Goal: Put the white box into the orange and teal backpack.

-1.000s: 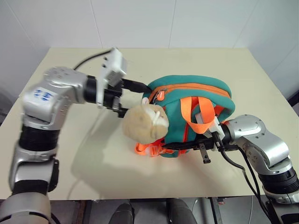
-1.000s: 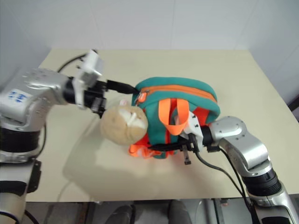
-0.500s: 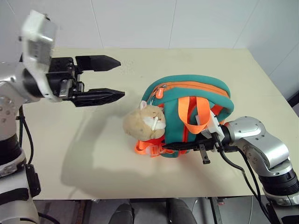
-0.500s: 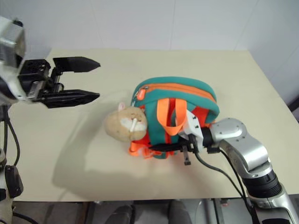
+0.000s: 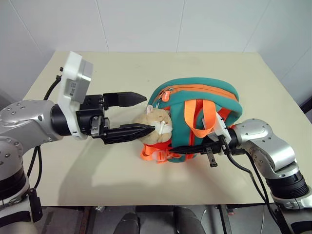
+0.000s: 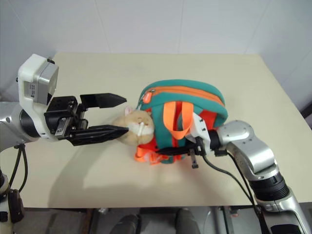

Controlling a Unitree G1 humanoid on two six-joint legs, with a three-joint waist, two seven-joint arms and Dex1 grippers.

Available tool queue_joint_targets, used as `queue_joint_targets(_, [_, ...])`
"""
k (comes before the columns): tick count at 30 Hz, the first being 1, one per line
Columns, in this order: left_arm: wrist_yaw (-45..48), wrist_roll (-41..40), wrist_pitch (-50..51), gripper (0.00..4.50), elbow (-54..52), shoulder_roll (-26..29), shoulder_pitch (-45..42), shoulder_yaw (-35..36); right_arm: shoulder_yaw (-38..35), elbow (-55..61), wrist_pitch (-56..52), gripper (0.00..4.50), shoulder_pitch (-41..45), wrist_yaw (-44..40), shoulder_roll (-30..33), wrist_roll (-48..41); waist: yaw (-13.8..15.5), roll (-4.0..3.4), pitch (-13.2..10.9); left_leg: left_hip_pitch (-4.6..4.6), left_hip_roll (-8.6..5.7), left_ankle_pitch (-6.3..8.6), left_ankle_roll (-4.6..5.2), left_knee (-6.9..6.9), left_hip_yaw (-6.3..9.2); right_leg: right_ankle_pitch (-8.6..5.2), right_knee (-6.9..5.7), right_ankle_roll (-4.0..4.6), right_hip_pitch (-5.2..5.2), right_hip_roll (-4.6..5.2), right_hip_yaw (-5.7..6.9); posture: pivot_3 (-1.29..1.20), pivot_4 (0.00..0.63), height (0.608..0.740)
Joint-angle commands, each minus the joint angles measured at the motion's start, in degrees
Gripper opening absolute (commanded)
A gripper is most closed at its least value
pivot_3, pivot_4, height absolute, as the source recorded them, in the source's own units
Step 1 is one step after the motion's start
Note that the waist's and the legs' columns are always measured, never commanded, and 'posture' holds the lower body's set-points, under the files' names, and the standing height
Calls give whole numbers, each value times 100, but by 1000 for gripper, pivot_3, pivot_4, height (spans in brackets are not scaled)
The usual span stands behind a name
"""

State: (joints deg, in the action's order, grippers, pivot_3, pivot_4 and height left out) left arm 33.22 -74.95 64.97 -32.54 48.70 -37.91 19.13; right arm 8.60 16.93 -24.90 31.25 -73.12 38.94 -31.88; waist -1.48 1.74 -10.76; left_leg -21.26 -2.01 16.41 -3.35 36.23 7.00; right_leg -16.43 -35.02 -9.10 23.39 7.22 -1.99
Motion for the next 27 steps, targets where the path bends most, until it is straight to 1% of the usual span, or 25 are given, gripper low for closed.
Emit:
queue_joint_targets(1, [-175,-295,49,4476,-229,298,84,-133,1,-66,155,544,134,-78,-48,58,-3,0,0,-1,0,-2,-3,-1,0,0,3,0,0,0,0,0,150,740])
queue_joint_targets(4, [-312,-236,88,4476,-198,437,145,-340,36,-134,199,544,170,-97,-88,107,-11,0,0,0,1,-3,-5,-6,-4,0,5,0,2,-2,-4,0,150,740])
queue_joint_targets(12, [-322,-202,80,4476,-129,577,139,-693,57,-153,206,544,206,-67,-199,183,-7,0,0,0,1,-5,-10,-7,-4,0,6,1,2,-3,-4,0,150,740])
queue_joint_targets(16, [-301,199,96,3618,-125,699,97,-1026,54,-161,207,544,226,-52,-227,191,-9,0,0,0,1,-5,-9,-7,-4,0,6,1,2,-3,-4,0,150,740])
queue_joint_targets(18, [-268,290,60,2953,-118,673,45,-1139,53,-170,208,544,238,-52,-239,195,-9,0,0,0,2,-5,-9,-8,-4,-1,6,1,2,-4,-4,0,150,740])
queue_joint_targets(21, [-252,411,-20,2077,-77,571,-117,-1253,47,-175,215,544,243,-53,-245,200,-5,0,0,-1,1,-5,-9,-8,-4,-1,7,1,2,-4,-4,0,150,740])
queue_joint_targets(25, [-216,354,-77,1218,10,481,-289,-1193,33,-172,220,544,234,-63,-248,206,-7,0,0,-1,2,-5,-9,-10,-4,-1,9,1,2,-4,-4,0,150,740])
queue_joint_targets(27, [-317,65,-75,880,127,373,-400,-1048,30,-168,229,544,224,-63,-241,215,-3,0,0,-1,2,-5,-10,-10,-4,-1,10,1,2,-4,-4,0,150,740])
